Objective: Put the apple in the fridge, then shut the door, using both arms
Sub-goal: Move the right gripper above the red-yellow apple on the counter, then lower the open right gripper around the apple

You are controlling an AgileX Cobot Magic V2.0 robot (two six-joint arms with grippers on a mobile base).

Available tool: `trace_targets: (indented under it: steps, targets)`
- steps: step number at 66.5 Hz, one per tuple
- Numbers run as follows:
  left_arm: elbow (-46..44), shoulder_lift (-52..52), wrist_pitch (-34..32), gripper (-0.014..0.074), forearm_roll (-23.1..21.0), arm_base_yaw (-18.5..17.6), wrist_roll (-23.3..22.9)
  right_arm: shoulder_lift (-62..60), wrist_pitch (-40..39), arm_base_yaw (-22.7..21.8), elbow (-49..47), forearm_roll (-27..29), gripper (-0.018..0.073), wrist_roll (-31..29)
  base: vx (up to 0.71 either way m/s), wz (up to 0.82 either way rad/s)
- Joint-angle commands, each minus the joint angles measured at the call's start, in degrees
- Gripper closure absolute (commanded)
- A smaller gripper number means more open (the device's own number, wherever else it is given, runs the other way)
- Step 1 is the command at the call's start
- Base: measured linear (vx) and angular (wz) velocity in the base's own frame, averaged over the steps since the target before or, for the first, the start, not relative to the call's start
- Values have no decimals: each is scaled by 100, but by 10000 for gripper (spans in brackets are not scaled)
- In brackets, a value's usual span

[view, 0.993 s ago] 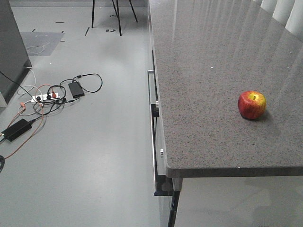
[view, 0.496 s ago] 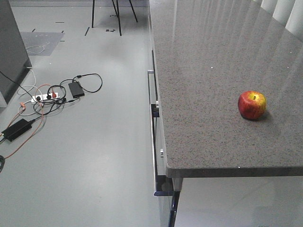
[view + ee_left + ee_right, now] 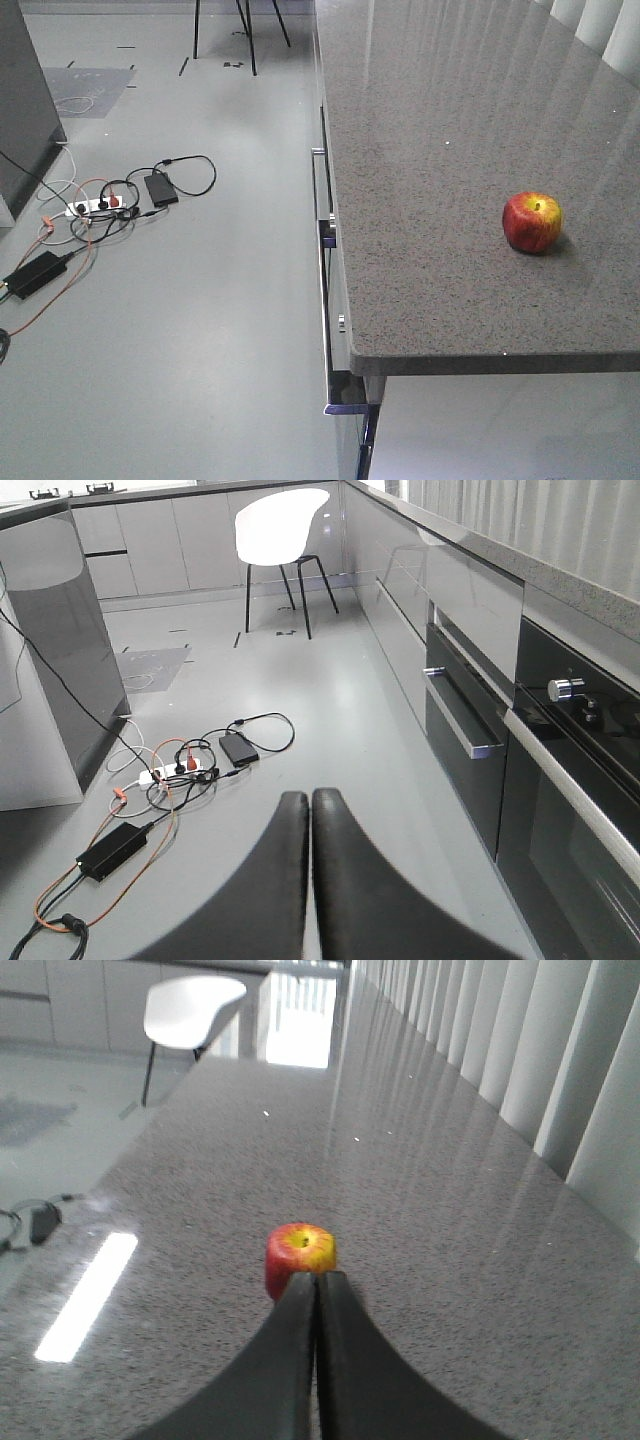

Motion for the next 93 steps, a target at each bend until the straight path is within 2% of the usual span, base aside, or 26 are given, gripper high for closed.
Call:
trace_targets:
  steps: [1,12,22,31,40,52,57,77,93]
  targets:
    - [108,-80,-412,602,-30,-2,-28,563,-404,-10,-455,-256,568,36,0,0]
    - [108,-80,-412,602,-30,-2,-28,1284,-406,-10,-947,-241,566,58,0,0]
    - [108,-80,-412,602,-30,-2,-28,1752,-148,-10,-1352,16,557,60,0,0]
    - [108,-80,-412,602,-30,-2,-28,2007,-2,-10,-1519,132,489,60,0,0]
    - [108,-80,-412,602,-30,-2,-28,2081,-3,-10,-1520,137,309,54,0,0]
    - [108,-80,-412,602,-30,-2,-28,2165,30,-10,-1520,137,-62,50,0,0]
    - [108,-80,-412,602,-30,-2,-28,2206,102,-10,-1520,137,-173,50,0,0]
    - [108,-80,-412,602,-30,-2,-28,2260,181,-10,-1561,137,-152,44,0,0]
    - [108,-80,-412,602,-30,-2,-28,2940,703,-10,-2370,168,-139,44,0,0]
